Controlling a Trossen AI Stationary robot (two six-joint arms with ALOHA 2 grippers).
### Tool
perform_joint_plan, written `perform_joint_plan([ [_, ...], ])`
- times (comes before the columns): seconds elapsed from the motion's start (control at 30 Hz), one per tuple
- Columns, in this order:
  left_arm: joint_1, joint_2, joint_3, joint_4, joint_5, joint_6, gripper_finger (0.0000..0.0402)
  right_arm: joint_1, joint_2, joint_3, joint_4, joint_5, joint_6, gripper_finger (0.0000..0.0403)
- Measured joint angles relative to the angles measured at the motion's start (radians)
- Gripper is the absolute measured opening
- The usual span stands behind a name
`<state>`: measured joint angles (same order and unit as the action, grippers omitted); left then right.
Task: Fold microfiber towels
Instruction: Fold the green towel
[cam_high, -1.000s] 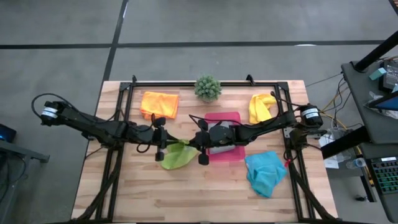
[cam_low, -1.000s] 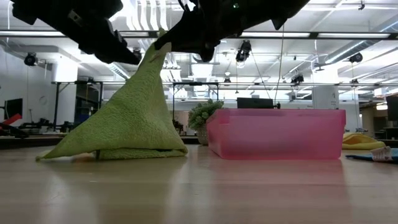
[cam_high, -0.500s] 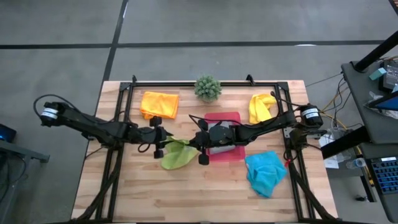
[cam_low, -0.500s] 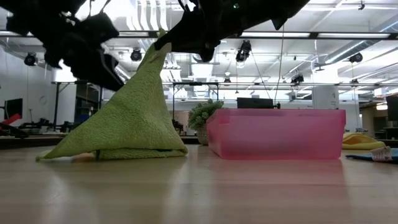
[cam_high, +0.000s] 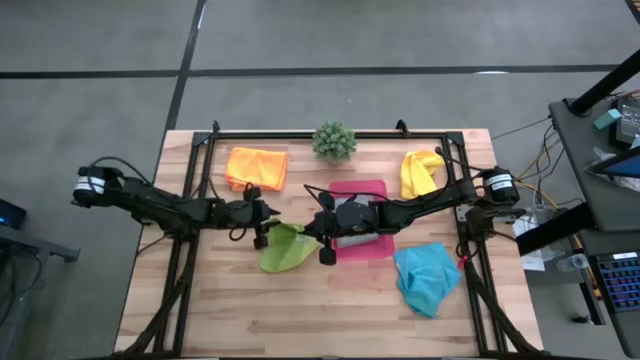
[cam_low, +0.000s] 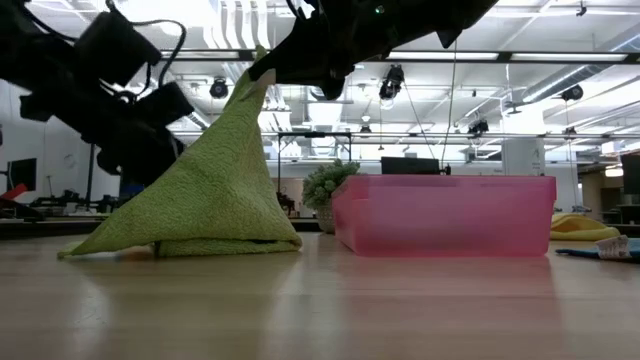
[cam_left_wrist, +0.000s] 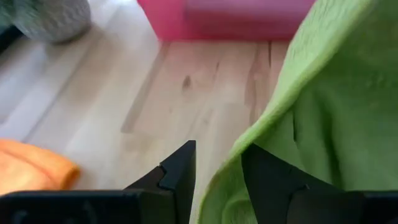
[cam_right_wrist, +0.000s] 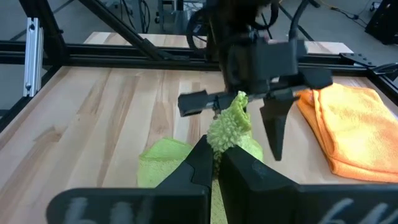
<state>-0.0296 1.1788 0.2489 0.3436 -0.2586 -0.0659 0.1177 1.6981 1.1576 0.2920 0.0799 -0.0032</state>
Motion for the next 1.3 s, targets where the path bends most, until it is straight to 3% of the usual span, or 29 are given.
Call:
perform_joint_plan([
  [0.3,0.01,0.167,0.003,0.043,0.015,-0.006,0.0108,0.0,0.0,0.0,-0.001,0.0,0.0,0.0009],
  [0.53,0.01,0.156,0.003,0.039,0.018,-0.007,0.0013,0.0,-0.006,0.0,-0.004,0.0,-0.017,0.0009],
  [0.8,0.008,-0.036,0.026,-0.073,0.05,-0.008,0.0002,0.015,-0.06,-0.001,-0.079,-0.001,-0.048,0.0009],
  [1.3,-0.085,-0.402,0.243,-0.439,0.097,-0.006,0.0,0.022,-0.247,-0.001,-0.147,-0.002,-0.155,0.0009],
])
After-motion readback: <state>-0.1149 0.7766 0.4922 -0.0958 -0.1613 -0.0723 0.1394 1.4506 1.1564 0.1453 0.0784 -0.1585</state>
